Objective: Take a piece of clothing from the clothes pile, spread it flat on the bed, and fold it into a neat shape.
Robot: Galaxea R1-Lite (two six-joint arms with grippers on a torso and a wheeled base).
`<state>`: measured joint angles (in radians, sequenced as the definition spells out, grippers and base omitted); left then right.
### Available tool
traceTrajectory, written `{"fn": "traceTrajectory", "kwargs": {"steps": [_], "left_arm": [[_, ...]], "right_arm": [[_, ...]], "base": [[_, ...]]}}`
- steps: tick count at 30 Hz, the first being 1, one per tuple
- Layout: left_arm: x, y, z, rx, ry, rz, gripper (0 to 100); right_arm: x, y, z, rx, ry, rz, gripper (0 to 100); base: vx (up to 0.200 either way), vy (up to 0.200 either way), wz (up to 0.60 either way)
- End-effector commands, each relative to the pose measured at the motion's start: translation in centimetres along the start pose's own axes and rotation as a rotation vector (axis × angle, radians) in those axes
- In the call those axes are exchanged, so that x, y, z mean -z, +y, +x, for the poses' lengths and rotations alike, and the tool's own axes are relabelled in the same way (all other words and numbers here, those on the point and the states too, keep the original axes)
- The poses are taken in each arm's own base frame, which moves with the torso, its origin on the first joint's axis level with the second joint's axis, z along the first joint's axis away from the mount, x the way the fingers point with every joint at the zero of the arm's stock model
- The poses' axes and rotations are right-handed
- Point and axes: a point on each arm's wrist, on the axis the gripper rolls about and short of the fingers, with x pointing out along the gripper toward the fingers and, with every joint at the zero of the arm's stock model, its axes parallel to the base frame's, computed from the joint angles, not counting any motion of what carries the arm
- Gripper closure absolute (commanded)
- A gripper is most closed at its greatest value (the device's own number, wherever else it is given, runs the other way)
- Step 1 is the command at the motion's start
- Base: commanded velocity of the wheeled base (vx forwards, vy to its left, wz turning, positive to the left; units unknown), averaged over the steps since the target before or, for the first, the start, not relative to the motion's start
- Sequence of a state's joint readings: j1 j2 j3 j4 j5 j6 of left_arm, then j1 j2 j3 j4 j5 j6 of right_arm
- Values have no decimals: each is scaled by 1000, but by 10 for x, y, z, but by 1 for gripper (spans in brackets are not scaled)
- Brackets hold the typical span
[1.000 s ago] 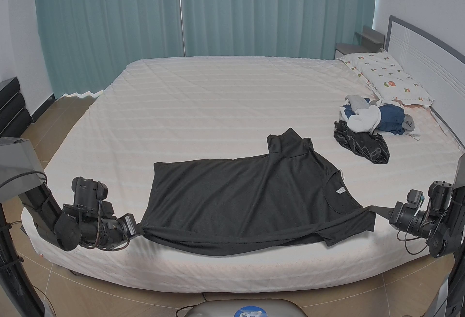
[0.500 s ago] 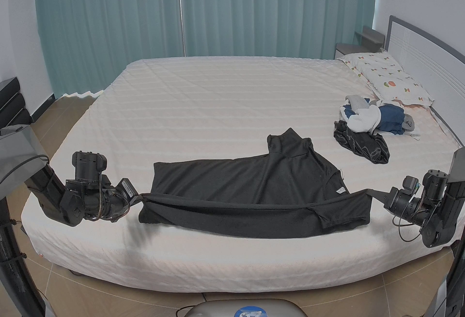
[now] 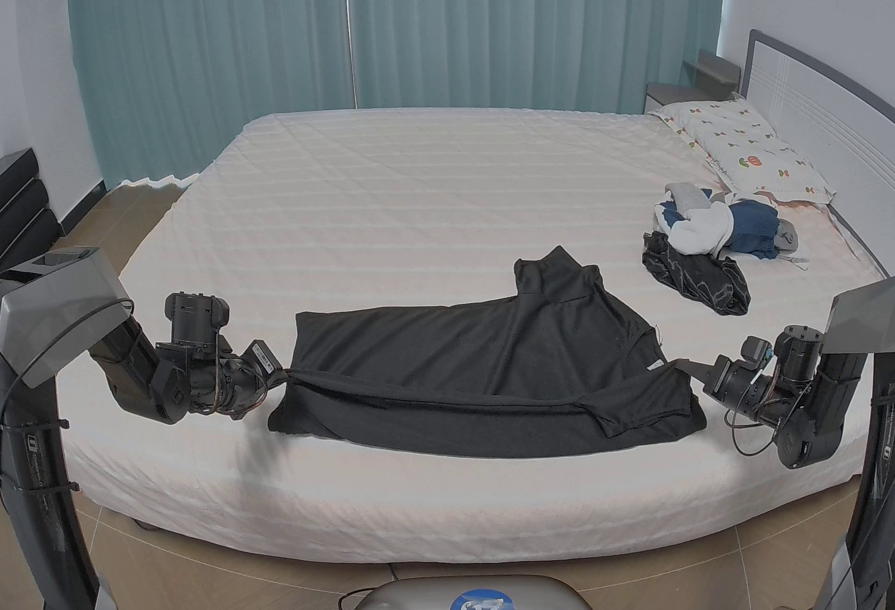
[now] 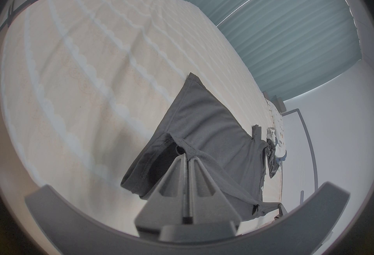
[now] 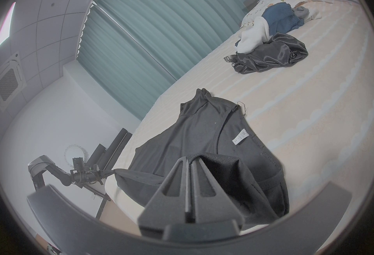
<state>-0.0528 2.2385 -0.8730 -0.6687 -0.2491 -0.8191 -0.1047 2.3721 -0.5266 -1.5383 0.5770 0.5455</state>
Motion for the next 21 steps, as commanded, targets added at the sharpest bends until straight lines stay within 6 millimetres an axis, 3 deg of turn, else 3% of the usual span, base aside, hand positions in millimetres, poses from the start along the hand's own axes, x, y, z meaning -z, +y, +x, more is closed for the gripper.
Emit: {"fn": "traceTrajectory", "kwargs": {"steps": [1, 2, 6, 12, 14, 21], "left_arm": [[0, 2, 11, -3, 6, 0, 100], [0, 1, 12, 0, 3, 2, 0], [-3, 5, 19, -45, -44, -2, 0], [-5, 12, 17, -71, -57, -37, 0], [-2, 13, 9, -79, -43, -35, 0], [8, 5, -22, -34, 76, 6, 0]], "right_arm": [[8, -12, 8, 25, 10, 15, 100], [9, -13, 9, 31, 9, 19, 0], [12, -14, 6, 38, 14, 25, 0], [-3, -13, -9, 70, -42, 72, 0], [-12, -10, -21, 117, -87, 114, 0], [-3, 8, -46, 189, -87, 143, 0]], "base": [[0, 0, 0], [0, 0, 0], [0, 0, 0], [0, 0, 0], [0, 0, 0], [0, 0, 0]]}}
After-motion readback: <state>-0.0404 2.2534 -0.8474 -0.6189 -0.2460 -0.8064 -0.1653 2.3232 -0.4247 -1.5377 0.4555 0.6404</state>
